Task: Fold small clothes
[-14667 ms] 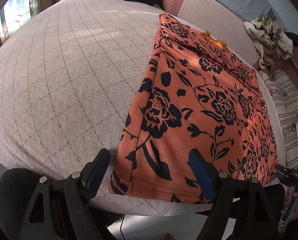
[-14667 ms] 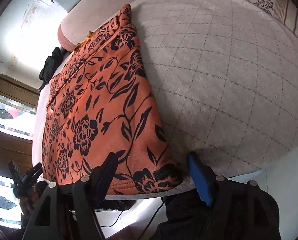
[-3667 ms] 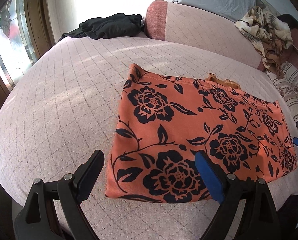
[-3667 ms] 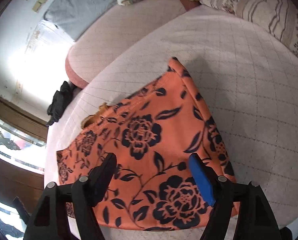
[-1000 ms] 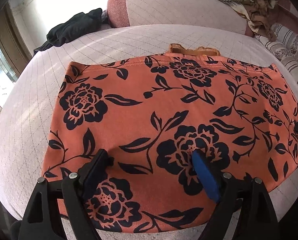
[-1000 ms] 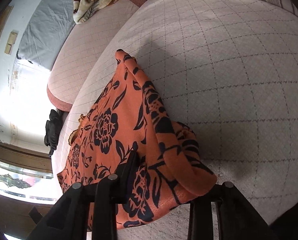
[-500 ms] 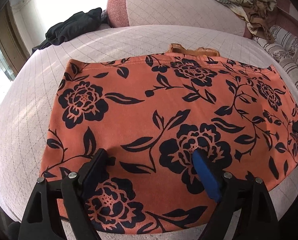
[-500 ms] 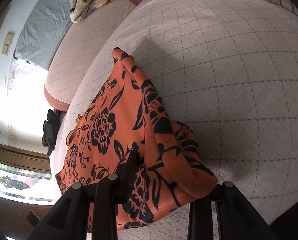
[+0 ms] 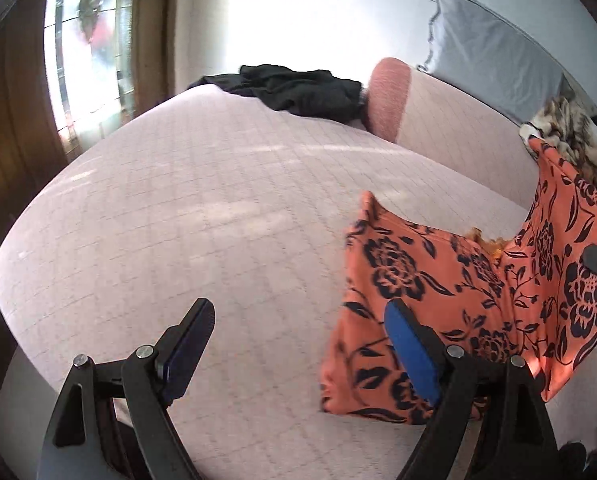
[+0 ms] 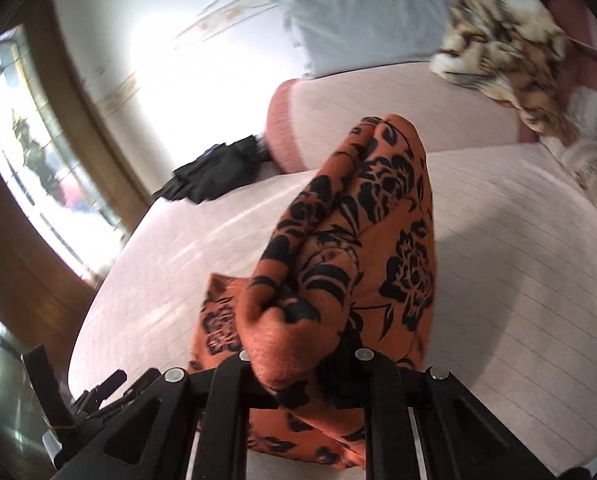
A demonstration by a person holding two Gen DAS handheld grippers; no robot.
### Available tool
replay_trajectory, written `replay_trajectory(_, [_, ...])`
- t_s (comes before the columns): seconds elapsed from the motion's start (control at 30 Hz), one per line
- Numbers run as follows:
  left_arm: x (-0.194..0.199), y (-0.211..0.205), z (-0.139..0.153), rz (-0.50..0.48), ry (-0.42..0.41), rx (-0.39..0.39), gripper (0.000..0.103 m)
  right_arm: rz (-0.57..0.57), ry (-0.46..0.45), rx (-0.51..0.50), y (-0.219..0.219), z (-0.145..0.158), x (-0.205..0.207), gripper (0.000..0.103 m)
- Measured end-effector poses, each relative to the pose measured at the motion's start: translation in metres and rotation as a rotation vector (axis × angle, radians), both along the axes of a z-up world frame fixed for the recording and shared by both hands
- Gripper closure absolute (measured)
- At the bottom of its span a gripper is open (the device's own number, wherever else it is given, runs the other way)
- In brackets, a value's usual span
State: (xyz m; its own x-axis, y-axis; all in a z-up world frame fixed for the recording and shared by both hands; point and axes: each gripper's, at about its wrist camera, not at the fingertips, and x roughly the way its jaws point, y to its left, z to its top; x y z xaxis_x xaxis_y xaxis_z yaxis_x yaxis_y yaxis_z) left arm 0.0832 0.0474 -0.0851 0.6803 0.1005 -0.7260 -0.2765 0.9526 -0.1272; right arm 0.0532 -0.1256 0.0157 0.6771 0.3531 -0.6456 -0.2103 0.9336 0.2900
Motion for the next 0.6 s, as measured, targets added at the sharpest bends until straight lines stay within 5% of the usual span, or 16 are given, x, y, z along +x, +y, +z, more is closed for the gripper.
replay_trajectory(0.1, [-0.016,0.039,-0.005,0.084,0.021,0.005,0.016,0.158,0.076,-0.065,0.084,-0.038,0.000,0.087])
replay_trajectory(0.2, [-0.021,0.059,-0.014,0.114,0.051,-0.034,0.016,0.244,0.274,-0.178,0.143,-0.128,0.014,0.080])
replay_trajectory(0.27, [-0.026,0.058,-0.012,0.093,0.044,-0.044,0.016,0.247,0.124,-0.225,0.155,-0.125,-0.002,0.067])
replay_trajectory(0.33, [-0.027,0.051,-0.007,0.069,0.023,-0.051,0.016,0.307,0.180,-0.112,0.154,-0.120,-0.002,0.019])
replay_trajectory(0.6, [-0.010,-0.008,0.038,-0.184,-0.098,-0.149,0.017,0.253,0.190,0.120,0.095,-0.100,-0.016,0.018])
